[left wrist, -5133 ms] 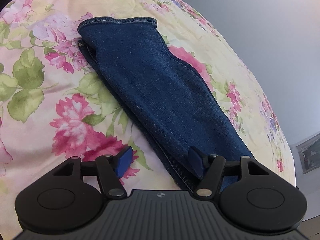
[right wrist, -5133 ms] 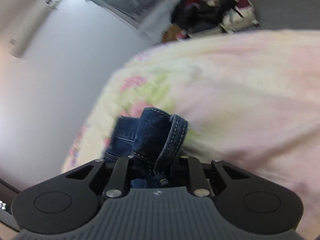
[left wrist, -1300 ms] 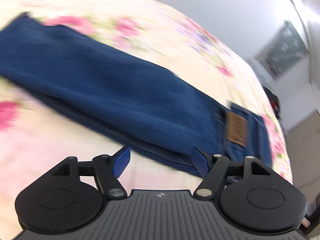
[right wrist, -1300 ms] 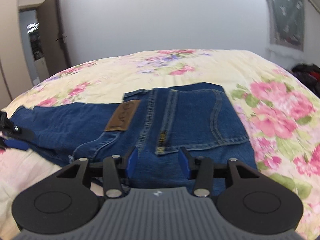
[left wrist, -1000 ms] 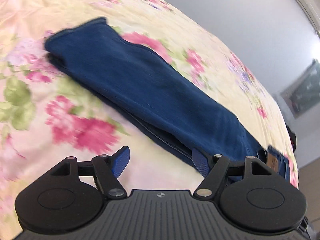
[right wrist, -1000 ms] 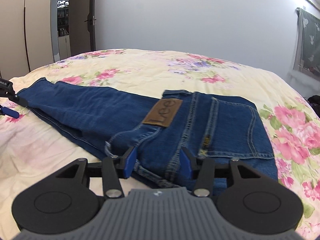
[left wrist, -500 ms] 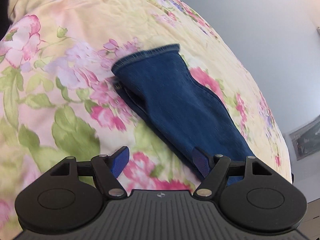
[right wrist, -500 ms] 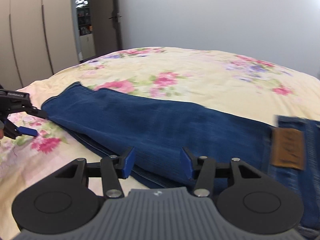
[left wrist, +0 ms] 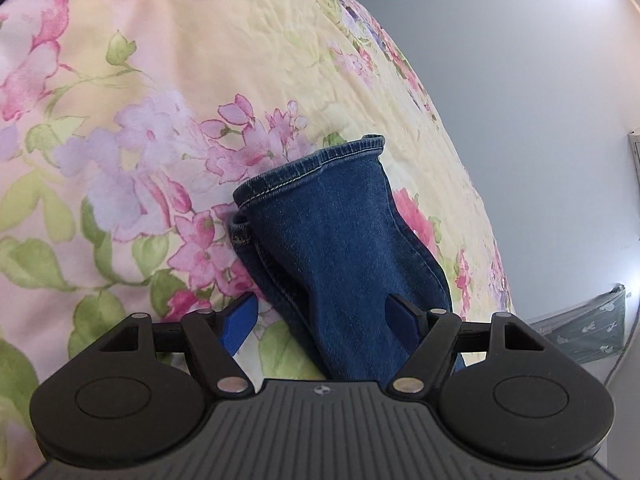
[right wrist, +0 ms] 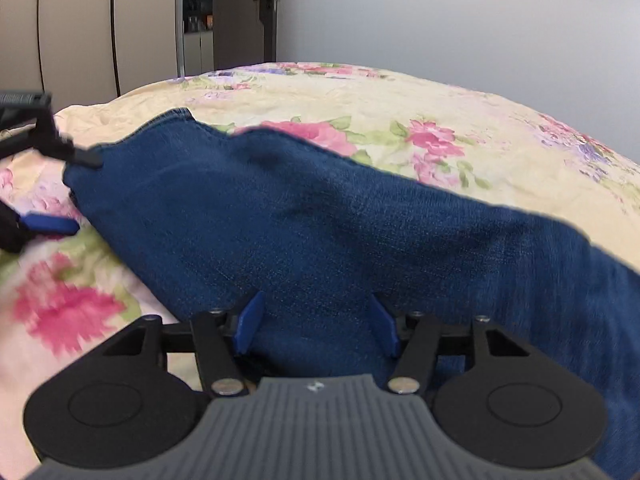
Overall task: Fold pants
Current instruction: 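Grasp the stacked leg hems with the left gripper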
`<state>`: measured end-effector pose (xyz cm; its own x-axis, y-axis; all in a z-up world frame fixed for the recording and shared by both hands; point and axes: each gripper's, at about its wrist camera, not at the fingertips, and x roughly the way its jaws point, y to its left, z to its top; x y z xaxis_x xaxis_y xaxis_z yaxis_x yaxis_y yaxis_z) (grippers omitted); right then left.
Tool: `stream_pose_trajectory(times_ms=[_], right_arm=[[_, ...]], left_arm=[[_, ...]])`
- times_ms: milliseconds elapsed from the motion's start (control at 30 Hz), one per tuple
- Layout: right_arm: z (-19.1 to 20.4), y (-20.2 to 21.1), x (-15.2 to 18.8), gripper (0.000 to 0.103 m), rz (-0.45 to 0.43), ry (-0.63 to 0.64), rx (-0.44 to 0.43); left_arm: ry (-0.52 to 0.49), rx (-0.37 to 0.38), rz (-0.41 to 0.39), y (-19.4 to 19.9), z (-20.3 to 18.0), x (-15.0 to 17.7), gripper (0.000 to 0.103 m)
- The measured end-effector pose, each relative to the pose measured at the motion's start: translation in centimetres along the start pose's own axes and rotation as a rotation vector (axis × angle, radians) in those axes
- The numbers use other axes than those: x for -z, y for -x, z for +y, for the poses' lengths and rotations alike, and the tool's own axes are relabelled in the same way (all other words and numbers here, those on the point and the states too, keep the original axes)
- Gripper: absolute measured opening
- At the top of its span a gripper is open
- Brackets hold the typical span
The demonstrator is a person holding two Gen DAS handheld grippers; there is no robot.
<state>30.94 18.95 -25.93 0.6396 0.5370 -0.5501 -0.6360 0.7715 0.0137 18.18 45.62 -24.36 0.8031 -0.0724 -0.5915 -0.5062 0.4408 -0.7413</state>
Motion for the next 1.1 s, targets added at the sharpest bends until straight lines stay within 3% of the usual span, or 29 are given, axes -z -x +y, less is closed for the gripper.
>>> stream_pose_trajectory(times_ms=[300,467,533,567,600,633,700,833,1000,1100], right_arm=[[-0.3,0.0,0.0,0.056,-0.004,-0.014,-0.003],[-0.5,0.3,0.2,0.056,-0.009,-0.026,-0.015],[-0.7,0.2,0.3,0.057,-0.014,-0.036,-0.024],[-0.7,0.2,0.3,0.058,-0.017,-0.037,-0.025],[-0.7,0.2,0.4,0.058,-0.022,-0.036,-0.023],[-0.6,0.3,0.5,0.058,-0.025,-0.036,-0.022],[-0.7,0.3,0.5,0.058,-0.028,-0.04,-0.025],[-1.3,0.4,0.4,0.06,-0.019,-0.068,-0.057],[-2.1,1.7,-0.1,0.061,0.008,-0.06,-0.072],[-3.6,3.3,-0.1,0.061,-0.034,-0.105,-0.041]], left_arm=[[-0.049,0.027,-0.084,-0.8,-0.4,1.6,0.089],[0.064,0.07,-0.109,-1.7,1.0,1.2,0.088],[0.085,0.069,-0.116,-1.7,1.5,1.1,0.074],[0.108,0.075,-0.119,-1.6,1.7,1.0,0.056],[0.135,0.081,-0.128,-1.4,2.1,1.0,0.025],[0.158,0.097,-0.131,-1.3,2.3,1.0,0.013],[0.136,0.117,-0.161,-0.8,1.7,1.3,0.009],[-0.002,0.071,-0.231,0.3,-2.2,2.1,0.007],[-0.168,0.13,-0.258,1.7,-7.0,3.0,0.006],[-0.26,0.16,-0.263,2.4,-9.8,4.0,0.006]])
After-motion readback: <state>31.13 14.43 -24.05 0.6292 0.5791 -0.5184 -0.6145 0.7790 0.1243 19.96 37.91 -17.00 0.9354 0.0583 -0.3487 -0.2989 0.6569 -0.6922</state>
